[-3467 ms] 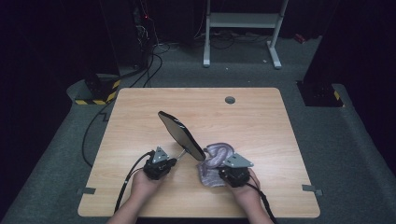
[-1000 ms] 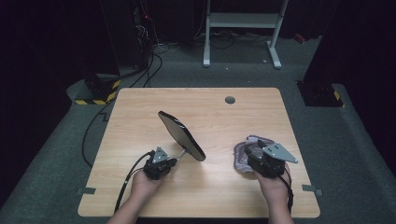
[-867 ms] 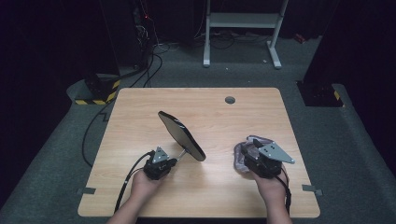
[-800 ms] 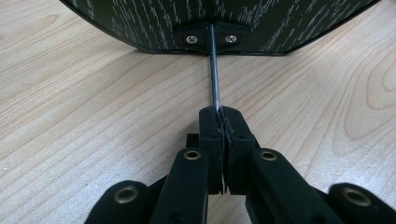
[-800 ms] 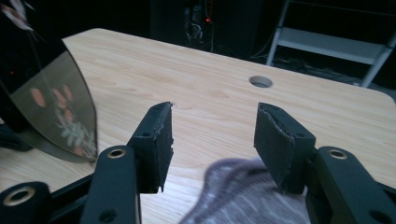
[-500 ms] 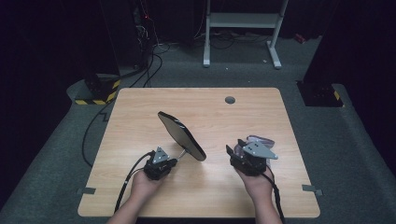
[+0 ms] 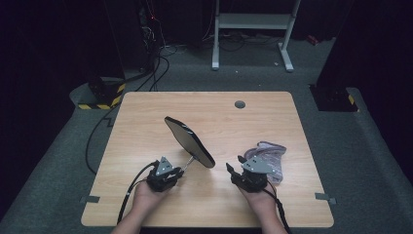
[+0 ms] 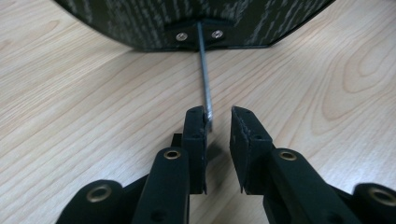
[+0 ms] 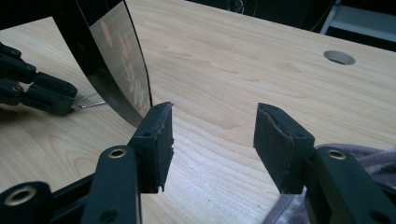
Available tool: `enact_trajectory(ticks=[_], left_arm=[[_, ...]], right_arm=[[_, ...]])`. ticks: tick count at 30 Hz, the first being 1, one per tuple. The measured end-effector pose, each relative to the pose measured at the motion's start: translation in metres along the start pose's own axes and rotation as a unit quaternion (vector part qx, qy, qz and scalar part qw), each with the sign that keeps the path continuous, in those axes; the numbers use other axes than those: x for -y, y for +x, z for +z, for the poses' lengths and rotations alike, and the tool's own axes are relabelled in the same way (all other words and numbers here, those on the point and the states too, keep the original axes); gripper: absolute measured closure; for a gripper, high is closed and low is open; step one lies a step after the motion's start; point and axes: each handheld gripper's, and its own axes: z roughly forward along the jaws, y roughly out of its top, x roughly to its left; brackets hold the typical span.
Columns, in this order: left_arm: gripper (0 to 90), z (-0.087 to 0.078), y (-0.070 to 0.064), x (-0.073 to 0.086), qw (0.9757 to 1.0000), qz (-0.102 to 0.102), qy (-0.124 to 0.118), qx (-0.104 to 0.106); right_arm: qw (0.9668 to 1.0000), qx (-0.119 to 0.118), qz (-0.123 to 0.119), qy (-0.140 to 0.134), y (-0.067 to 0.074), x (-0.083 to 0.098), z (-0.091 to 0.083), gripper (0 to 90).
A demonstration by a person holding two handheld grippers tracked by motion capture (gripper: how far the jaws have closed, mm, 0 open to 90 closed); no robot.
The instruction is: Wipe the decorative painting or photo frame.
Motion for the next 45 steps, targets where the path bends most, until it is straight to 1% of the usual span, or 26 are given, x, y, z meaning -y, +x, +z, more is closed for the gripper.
enact_trajectory(ticks=[1, 3, 5, 6, 10, 13, 15, 16, 20, 22, 24, 26, 28, 31, 32, 33, 35, 37, 38, 42, 44, 45], left_arm=[[76.7, 0.001, 0.001, 0.001, 1.0000, 0.000, 0.003, -0.003], [78.1, 0.002, 0.003, 0.001, 1.0000, -0.007, 0.004, 0.001], [79.9, 0.003, 0.004, 0.001, 1.0000, -0.006, 0.004, -0.005], [80.0, 0.003, 0.005, 0.001, 0.9999, -0.009, 0.005, -0.001], [80.7, 0.003, 0.008, 0.001, 0.9999, -0.012, 0.004, -0.007], [80.9, 0.002, 0.013, 0.002, 0.9997, -0.018, 0.004, -0.013], [80.9, 0.001, 0.017, 0.003, 0.9996, -0.018, 0.005, -0.021], [80.9, 0.001, 0.018, 0.003, 0.9995, -0.024, 0.004, -0.021], [80.9, 0.002, 0.026, 0.003, 0.9992, -0.028, 0.006, -0.029], [80.7, 0.001, 0.028, 0.002, 0.9991, -0.029, 0.009, -0.031], [80.0, -0.005, 0.028, 0.001, 0.9993, -0.033, 0.000, -0.020], [77.7, -0.011, 0.021, -0.002, 0.9997, -0.016, -0.016, -0.009], [75.6, -0.009, 0.014, -0.004, 0.9998, -0.002, -0.017, -0.011], [76.0, 0.001, 0.009, -0.006, 0.9999, 0.007, -0.005, -0.012], [78.2, 0.004, 0.009, -0.006, 0.9999, 0.009, -0.002, -0.012], [80.1, 0.007, 0.009, -0.007, 0.9999, 0.008, 0.003, -0.012], [82.3, 0.010, 0.010, -0.007, 0.9999, 0.005, 0.005, -0.013], [85.4, 0.013, 0.012, -0.008, 0.9999, -0.004, 0.008, -0.008], [85.6, 0.013, 0.013, -0.008, 0.9999, -0.005, 0.006, -0.006], [84.6, 0.014, 0.017, -0.008, 0.9999, -0.004, 0.006, -0.014], [83.3, 0.014, 0.021, -0.009, 0.9998, -0.009, 0.007, -0.017], [82.5, 0.015, 0.023, -0.009, 0.9998, -0.013, 0.009, -0.016]], right_arm=[[1.0000, 0.000, 0.000, -0.001, 0.000, 0.000, 0.001, 47.1], [1.0000, -0.003, 0.001, -0.002, 0.001, 0.000, 0.003, 47.1], [1.0000, -0.006, -0.002, 0.000, 0.002, -0.001, 0.005, 47.2], [1.0000, -0.007, -0.002, 0.000, 0.002, -0.001, 0.006, 47.3], [0.9999, -0.009, -0.005, 0.002, 0.003, -0.001, 0.007, 47.4], [0.9999, -0.010, -0.005, 0.003, 0.003, 0.000, 0.007, 47.7], [0.9999, -0.011, -0.006, 0.003, 0.004, 0.000, 0.005, 48.2], [0.9999, -0.011, -0.007, 0.003, 0.004, 0.000, 0.005, 48.3], [0.9999, -0.009, -0.009, 0.006, 0.004, 0.003, 0.002, 48.6], [0.9999, -0.007, -0.009, 0.007, 0.004, 0.004, 0.000, 48.6], [0.9999, -0.002, -0.009, 0.007, 0.003, 0.006, -0.003, 48.7], [1.0000, 0.000, -0.007, 0.006, 0.001, 0.007, -0.006, 48.7], [1.0000, 0.004, -0.005, 0.006, 0.000, 0.008, -0.008, 48.8], [1.0000, 0.004, -0.001, 0.006, -0.001, 0.009, -0.008, 48.8], [1.0000, 0.004, -0.002, 0.006, -0.001, 0.009, -0.008, 48.8], [1.0000, 0.003, -0.003, 0.007, 0.000, 0.009, -0.008, 48.9], [0.9999, 0.002, -0.008, 0.007, 0.002, 0.008, -0.007, 48.8], [0.9999, 0.000, -0.008, 0.008, 0.003, 0.009, -0.006, 48.9], [0.9999, 0.000, -0.008, 0.009, 0.003, 0.009, -0.006, 48.9], [0.9999, 0.000, -0.008, 0.011, 0.003, 0.010, -0.006, 48.9], [0.9999, 0.002, -0.008, 0.012, 0.004, 0.011, -0.008, 48.9], [0.9999, 0.003, -0.008, 0.013, 0.004, 0.012, -0.009, 48.9]])
